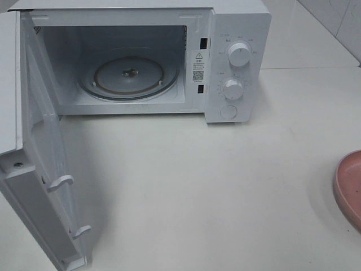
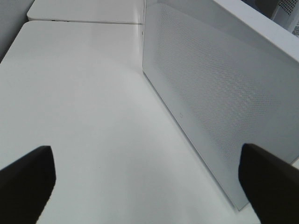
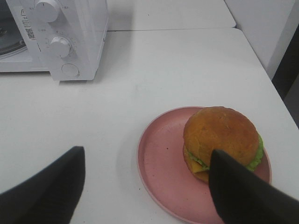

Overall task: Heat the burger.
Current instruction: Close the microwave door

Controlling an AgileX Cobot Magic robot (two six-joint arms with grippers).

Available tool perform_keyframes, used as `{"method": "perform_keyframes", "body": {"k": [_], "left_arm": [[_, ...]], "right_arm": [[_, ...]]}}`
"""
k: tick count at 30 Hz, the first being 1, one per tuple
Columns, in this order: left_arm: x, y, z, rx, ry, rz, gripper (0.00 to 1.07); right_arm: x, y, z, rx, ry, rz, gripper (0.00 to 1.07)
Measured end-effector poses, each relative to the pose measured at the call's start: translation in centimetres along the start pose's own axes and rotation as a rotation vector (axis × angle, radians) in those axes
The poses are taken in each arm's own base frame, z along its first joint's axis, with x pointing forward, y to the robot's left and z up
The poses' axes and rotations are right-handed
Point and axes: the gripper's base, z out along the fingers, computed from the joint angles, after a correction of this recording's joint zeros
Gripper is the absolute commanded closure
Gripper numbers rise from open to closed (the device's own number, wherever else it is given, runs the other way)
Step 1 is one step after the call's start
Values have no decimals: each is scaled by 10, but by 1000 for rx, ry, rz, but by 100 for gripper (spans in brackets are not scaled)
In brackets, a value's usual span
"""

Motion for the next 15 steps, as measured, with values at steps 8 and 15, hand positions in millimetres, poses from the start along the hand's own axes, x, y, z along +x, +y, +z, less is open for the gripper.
{"method": "perform_keyframes", "body": {"k": [8, 15], "left_arm": [[0, 0, 0, 0, 0, 0, 4], [0, 0, 0, 0, 0, 0, 4]], "right_arm": [[0, 0, 0, 0, 0, 0, 37], [0, 0, 0, 0, 0, 0, 37]]}}
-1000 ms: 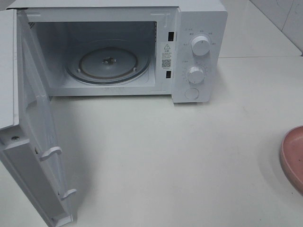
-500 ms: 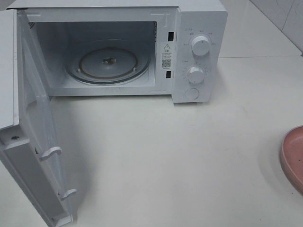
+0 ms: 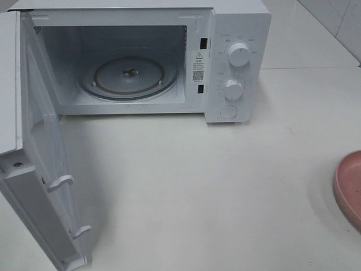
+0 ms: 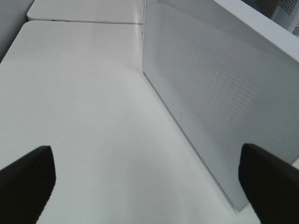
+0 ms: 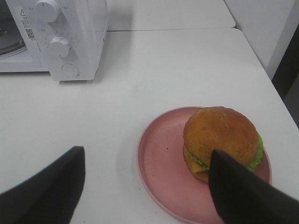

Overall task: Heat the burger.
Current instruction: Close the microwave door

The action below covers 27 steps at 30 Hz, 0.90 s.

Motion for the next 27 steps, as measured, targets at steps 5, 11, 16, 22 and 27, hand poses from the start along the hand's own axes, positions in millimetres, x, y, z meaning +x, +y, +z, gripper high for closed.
{"method": "perform_keyframes", "body": {"k": [5, 11, 16, 22, 27], "left_arm": [[0, 0, 0, 0, 0, 0, 4], [0, 0, 0, 0, 0, 0, 4], [0, 0, 0, 0, 0, 0, 4], [0, 0, 0, 0, 0, 0, 4], [0, 0, 0, 3, 0, -1, 4]], "right_arm": [[0, 0, 0, 0, 0, 0, 37], [0, 0, 0, 0, 0, 0, 37], [0, 0, 0, 0, 0, 0, 37], [0, 0, 0, 0, 0, 0, 37], [0, 0, 0, 0, 0, 0, 37]]}}
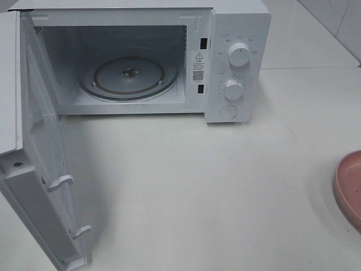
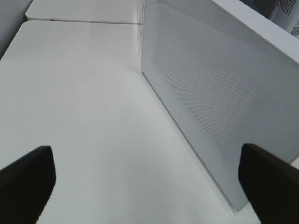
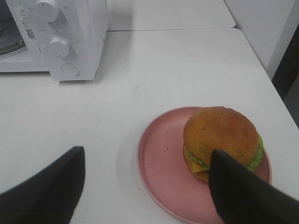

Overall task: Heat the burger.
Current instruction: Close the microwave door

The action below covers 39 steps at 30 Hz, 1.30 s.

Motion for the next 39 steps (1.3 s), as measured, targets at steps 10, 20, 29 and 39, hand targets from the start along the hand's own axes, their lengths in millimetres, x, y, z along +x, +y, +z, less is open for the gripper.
{"method": "perform_keyframes", "body": {"k": [10, 20, 29, 39], "left_arm": [[-5, 0, 3, 4, 19, -14, 9], [-36, 2, 23, -5, 15, -24, 45], [-55, 10, 66, -59, 123, 10, 107], [-45, 15, 115, -74, 45, 62, 107]], "right_arm": [[0, 0, 0, 0, 0, 0, 37], [0, 0, 0, 0, 0, 0, 37], [0, 0, 0, 0, 0, 0, 37], [0, 0, 0, 0, 0, 0, 37]]}}
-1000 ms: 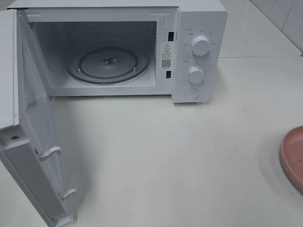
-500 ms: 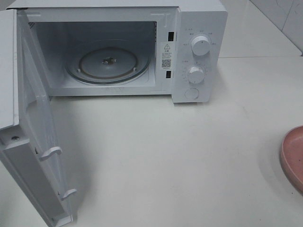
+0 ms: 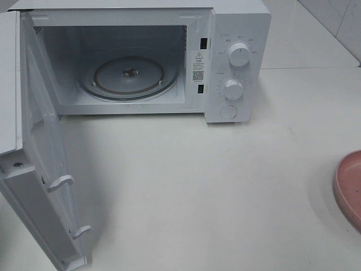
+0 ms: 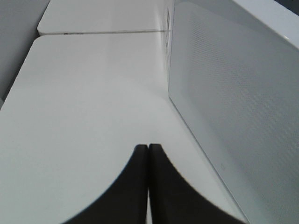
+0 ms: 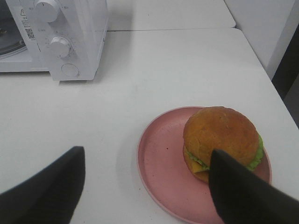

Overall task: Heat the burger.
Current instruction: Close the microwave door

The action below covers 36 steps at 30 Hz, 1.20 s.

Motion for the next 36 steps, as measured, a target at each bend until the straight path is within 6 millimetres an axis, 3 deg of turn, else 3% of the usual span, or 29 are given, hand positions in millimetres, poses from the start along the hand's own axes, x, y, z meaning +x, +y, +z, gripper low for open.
{"method": "perform_keyframes", "body": {"k": [6, 14, 29, 36], "left_arm": [[19, -2, 24, 6, -108, -49, 107], [9, -8, 39, 37, -247, -17, 107], [13, -22, 74, 120, -203, 46, 107], [16, -40, 94, 293, -235, 77, 107]], "right_arm": [[0, 0, 0, 0, 0, 0, 37], [0, 0, 0, 0, 0, 0, 37], [0, 0, 0, 0, 0, 0, 37], [0, 0, 0, 0, 0, 0, 37]]}}
